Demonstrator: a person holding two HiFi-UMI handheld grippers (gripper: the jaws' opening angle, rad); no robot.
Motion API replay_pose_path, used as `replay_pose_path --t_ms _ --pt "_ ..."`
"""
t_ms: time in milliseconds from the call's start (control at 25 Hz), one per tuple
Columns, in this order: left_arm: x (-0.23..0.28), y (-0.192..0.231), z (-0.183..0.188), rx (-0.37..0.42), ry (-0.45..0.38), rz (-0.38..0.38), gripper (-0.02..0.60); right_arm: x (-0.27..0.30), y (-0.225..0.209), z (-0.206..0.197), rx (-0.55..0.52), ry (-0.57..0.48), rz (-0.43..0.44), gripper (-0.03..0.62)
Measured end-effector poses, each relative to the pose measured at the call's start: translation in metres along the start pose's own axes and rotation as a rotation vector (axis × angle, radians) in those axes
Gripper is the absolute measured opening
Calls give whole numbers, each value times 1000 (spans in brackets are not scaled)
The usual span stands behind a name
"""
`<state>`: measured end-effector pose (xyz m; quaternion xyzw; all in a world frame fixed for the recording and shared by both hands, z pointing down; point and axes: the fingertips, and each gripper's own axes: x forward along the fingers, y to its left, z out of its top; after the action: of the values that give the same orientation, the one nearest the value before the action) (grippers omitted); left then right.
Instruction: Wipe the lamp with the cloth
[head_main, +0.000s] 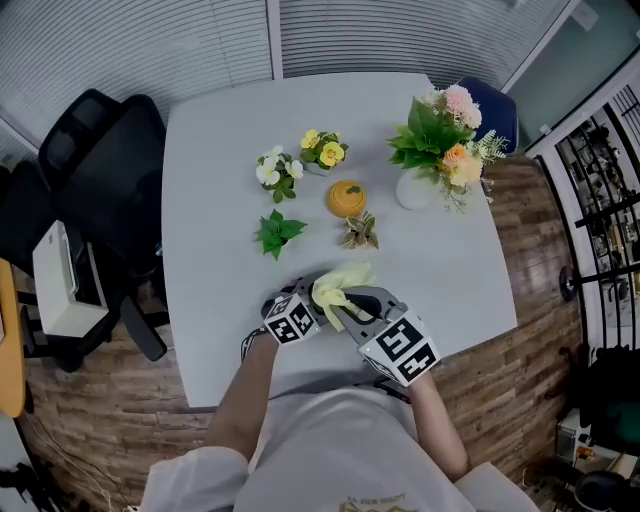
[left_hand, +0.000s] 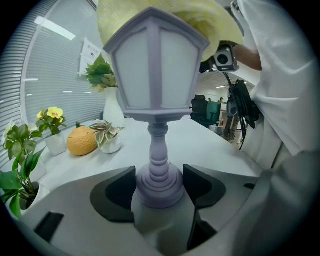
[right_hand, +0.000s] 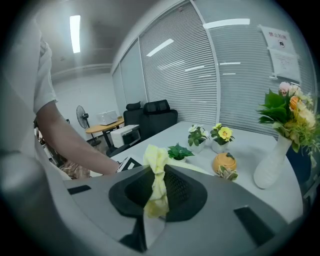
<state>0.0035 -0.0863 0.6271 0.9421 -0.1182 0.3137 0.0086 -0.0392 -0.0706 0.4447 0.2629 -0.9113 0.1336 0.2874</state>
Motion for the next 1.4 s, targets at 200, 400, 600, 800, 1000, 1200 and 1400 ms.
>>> replay_pose_path --t_ms 200,400,600,800,1000,1200,1400 --pt "-1 0 0 1 0 0 299 -9 -3 -9 60 -15 7 55" --pt "0 0 0 3 1 1 299 -22 -16 -14 118 -40 -23 57" --pt "0 0 -1 2 2 1 299 -28 -27 -19 160 -56 -58 55" --pt "0 -1 0 1 3 1 299 -31 -31 -20 185 -67 -74 55" --pt "-1 0 1 3 2 3 299 -34 -40 -23 208 -70 -104 55" --pt "-1 -1 0 2 2 1 299 -33 -49 -27 271 -95 -111 55" --pt "0 1 0 3 3 3 299 -31 -60 -27 294 -111 -119 55"
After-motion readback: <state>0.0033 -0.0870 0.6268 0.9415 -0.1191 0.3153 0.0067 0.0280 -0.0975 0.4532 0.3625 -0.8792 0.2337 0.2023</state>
